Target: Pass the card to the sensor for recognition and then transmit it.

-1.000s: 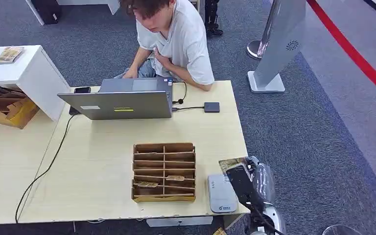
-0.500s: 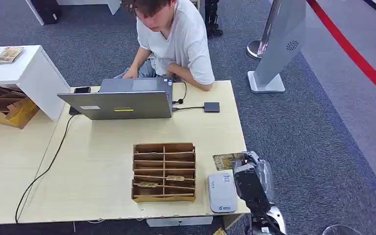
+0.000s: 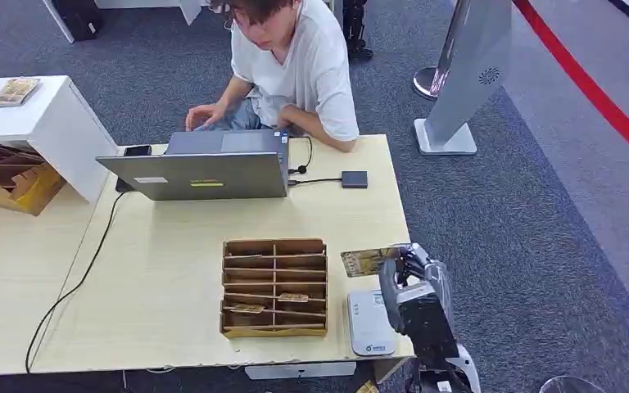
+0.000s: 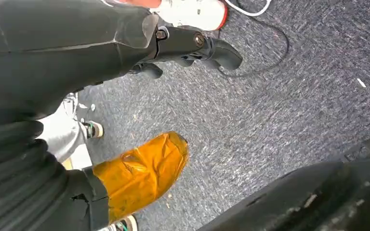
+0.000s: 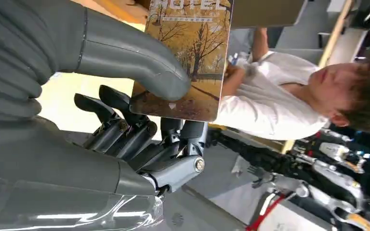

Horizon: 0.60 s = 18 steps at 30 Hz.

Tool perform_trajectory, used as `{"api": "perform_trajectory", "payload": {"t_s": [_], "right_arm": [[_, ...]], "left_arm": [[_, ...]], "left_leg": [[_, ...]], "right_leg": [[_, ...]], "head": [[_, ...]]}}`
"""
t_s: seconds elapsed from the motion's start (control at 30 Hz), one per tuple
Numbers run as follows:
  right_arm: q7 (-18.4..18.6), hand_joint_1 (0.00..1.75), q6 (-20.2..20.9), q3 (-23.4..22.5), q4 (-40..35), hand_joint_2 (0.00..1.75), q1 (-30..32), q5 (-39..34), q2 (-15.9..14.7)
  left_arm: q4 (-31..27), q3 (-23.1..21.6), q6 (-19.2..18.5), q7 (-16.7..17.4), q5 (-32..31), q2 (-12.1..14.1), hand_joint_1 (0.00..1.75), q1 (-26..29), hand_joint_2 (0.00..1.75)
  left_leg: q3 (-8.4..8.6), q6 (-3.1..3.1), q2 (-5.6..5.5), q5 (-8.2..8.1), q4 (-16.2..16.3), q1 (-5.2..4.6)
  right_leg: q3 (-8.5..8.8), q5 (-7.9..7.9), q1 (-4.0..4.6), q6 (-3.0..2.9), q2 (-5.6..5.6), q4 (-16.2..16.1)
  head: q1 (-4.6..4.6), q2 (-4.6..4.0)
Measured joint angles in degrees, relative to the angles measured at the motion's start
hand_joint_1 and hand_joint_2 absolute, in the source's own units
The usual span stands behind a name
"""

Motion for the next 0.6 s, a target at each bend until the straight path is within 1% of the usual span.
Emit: {"api": "perform_trajectory", "payload": {"t_s": [0.2, 0.4, 0.57, 0.6], "right_arm": [[-2.1, 1.75, -0.3, 1.4, -2.0, 1.75, -1.0, 3.1, 0.0], [-2.7, 1.75, -1.0, 2.4, -2.9, 1.75, -1.7, 5.4, 0.0], [-2.7, 1.75, -3.4, 3.4, -3.2, 1.75, -3.2, 11.2, 0.0], [-2.3, 1.75, -4.2, 3.8, -3.3, 1.75, -3.7, 13.5, 0.0]], "left_arm": [[0.0, 0.0, -0.2, -0.5, -0.8, 0.1, 0.0, -0.1, 1.75], [0.0, 0.0, -0.4, -0.5, -1.1, 0.1, 0.0, -0.2, 1.75], [0.0, 0.0, -0.5, -0.6, -1.8, 0.1, 0.0, -0.3, 1.75], [0.0, 0.0, -0.5, -0.7, -1.9, 0.1, 0.0, -0.4, 1.75]], "left_leg": [[0.0, 0.0, 0.0, 0.0, 0.0, 0.0], [0.0, 0.0, 0.0, 0.0, 0.0, 0.0], [0.0, 0.0, 0.0, 0.0, 0.0, 0.0], [0.0, 0.0, 0.0, 0.0, 0.0, 0.0]], "right_leg": [[0.0, 0.0, 0.0, 0.0, 0.0, 0.0], [0.0, 0.0, 0.0, 0.0, 0.0, 0.0], [0.0, 0.0, 0.0, 0.0, 0.0, 0.0], [0.0, 0.0, 0.0, 0.0, 0.0, 0.0]], "head": [[0.0, 0.0], [0.0, 0.0], [0.0, 0.0], [0.02, 0.0]]}}
